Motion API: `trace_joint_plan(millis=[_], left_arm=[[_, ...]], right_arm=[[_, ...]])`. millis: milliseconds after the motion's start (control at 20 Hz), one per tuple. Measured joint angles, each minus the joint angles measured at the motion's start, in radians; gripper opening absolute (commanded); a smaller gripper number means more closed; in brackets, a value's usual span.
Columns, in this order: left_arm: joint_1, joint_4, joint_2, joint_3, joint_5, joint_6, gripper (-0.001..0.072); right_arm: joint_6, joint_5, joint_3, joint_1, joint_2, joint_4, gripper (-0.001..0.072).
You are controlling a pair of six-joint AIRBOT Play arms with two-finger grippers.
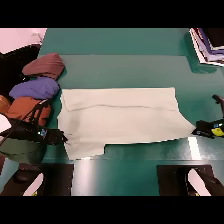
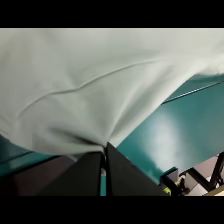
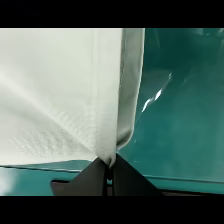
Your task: Fold the shirts.
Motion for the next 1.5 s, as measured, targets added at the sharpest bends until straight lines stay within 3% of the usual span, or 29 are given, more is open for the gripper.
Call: trace_joint_plan(millis=[250,650,700,750,800,850,950,1100,1150,1200,1250,1500], left_arm=[[0.0,0.042,-0.097,0.106,0.163,0.0,0.0026],[0.0,0.125,-0.56,0.365,0.46,0.03,0.0027],[0.0,0.129,-0.605,0.392,0.483,0.031,0.0027],[0.0,0.131,-0.645,0.417,0.504,0.031,0.0031],[0.0,0.133,-0.673,0.435,0.519,0.032,0.0259],[0.0,0.137,-0.695,0.45,0.532,0.034,0.0565],[0.002,0.138,-0.72,0.473,0.54,0.033,0.06],[0.001,0.139,-0.735,0.52,0.5,0.033,0.0586],[0.001,0.138,-0.738,0.538,0.478,0.033,0.0364],[0.001,0.137,-0.74,0.552,0.456,0.033,0.0135],[0.001,0.133,-0.742,0.563,0.436,0.033,0.0026],[-0.038,0.104,-0.745,0.585,0.391,0.034,0.0026]], right_arm=[[0.008,-0.022,0.166,0.091,-0.109,-0.022,0.0015],[0.013,-0.152,0.475,0.165,-0.539,0.05,0.0017],[0.013,-0.164,0.512,0.167,-0.587,0.066,0.0085],[0.013,-0.174,0.544,0.169,-0.626,0.081,0.0292],[0.013,-0.181,0.575,0.169,-0.664,0.094,0.0363],[0.012,-0.187,0.604,0.169,-0.698,0.113,0.0368],[0.002,-0.191,0.641,0.159,-0.743,0.153,0.0368],[-0.025,-0.177,0.669,0.119,-0.777,0.199,0.0392],[-0.034,-0.154,0.671,0.097,-0.783,0.204,0.0495],[-0.043,-0.135,0.667,0.073,-0.787,0.21,0.0537],[-0.048,-0.118,0.656,0.052,-0.79,0.219,0.0537],[-0.112,-0.123,0.508,-0.04,-0.799,0.277,0.0531]])
